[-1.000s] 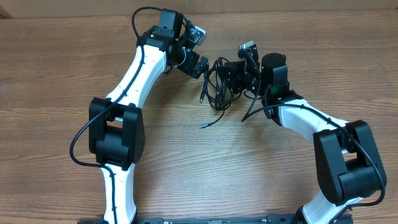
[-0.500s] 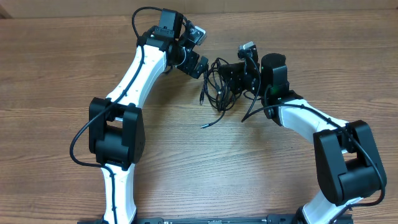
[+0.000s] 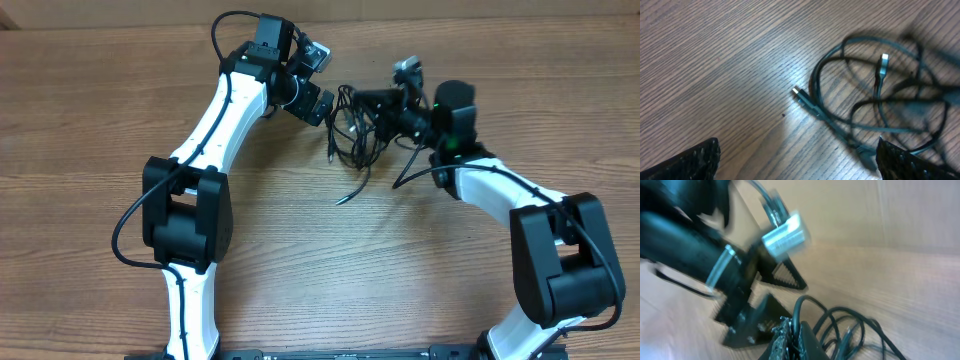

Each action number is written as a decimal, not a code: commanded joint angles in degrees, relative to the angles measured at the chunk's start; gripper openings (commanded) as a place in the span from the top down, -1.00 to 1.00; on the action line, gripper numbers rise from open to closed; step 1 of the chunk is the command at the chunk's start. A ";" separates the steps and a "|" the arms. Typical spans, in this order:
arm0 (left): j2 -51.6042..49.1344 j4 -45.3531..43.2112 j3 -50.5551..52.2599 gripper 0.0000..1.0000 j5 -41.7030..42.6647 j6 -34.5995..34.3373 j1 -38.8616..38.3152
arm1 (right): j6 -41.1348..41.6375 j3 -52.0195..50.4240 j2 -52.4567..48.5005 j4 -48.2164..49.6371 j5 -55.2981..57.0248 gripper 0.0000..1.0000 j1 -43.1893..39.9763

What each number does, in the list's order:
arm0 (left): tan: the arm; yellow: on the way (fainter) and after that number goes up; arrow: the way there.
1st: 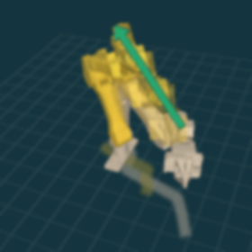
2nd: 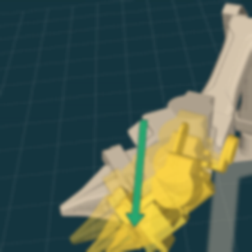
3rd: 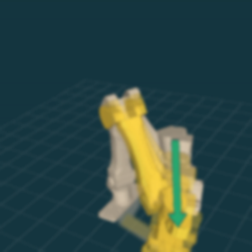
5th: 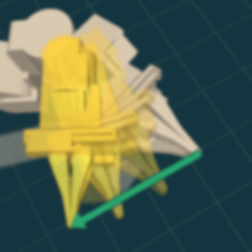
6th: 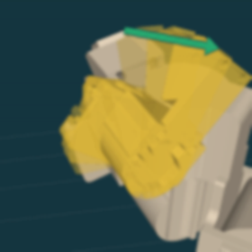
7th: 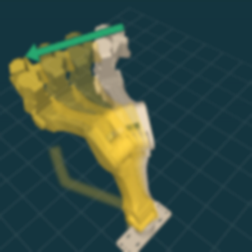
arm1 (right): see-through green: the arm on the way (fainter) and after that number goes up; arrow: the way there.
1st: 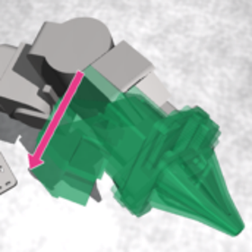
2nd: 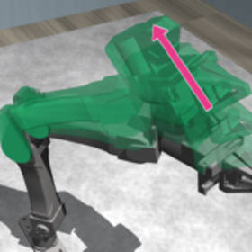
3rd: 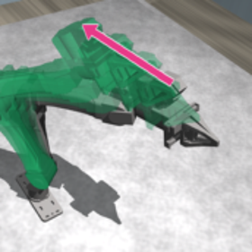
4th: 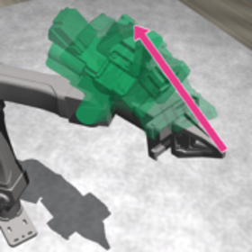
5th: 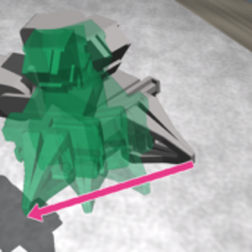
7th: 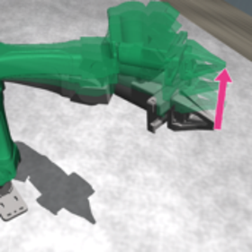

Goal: Untangle cables

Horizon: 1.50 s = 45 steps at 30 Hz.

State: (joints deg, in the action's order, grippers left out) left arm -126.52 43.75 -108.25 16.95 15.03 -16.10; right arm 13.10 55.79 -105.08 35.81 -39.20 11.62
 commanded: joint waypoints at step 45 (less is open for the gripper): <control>6.47 -15.21 -0.24 -1.00 40.98 -13.55 4.04 | 21.05 0.55 1.46 19.82 -16.02 0.93 -7.93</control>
State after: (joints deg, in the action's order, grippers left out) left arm -122.34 28.64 -108.25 57.04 0.97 -11.77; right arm 33.89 55.81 -105.06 55.31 -56.10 3.75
